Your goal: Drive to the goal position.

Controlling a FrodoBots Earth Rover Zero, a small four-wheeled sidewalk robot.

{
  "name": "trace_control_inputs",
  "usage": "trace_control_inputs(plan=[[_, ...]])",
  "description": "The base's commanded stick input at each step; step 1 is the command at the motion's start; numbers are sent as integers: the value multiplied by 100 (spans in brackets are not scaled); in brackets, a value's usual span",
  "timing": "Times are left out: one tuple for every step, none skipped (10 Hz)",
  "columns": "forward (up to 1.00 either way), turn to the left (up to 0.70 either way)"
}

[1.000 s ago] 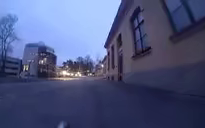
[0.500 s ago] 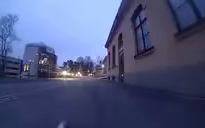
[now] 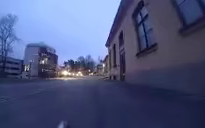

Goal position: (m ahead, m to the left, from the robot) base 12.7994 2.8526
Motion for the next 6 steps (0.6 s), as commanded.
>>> trace_control_inputs(plan=[[50,0],[50,0],[50,0],[50,0],[50,0],[50,0]])
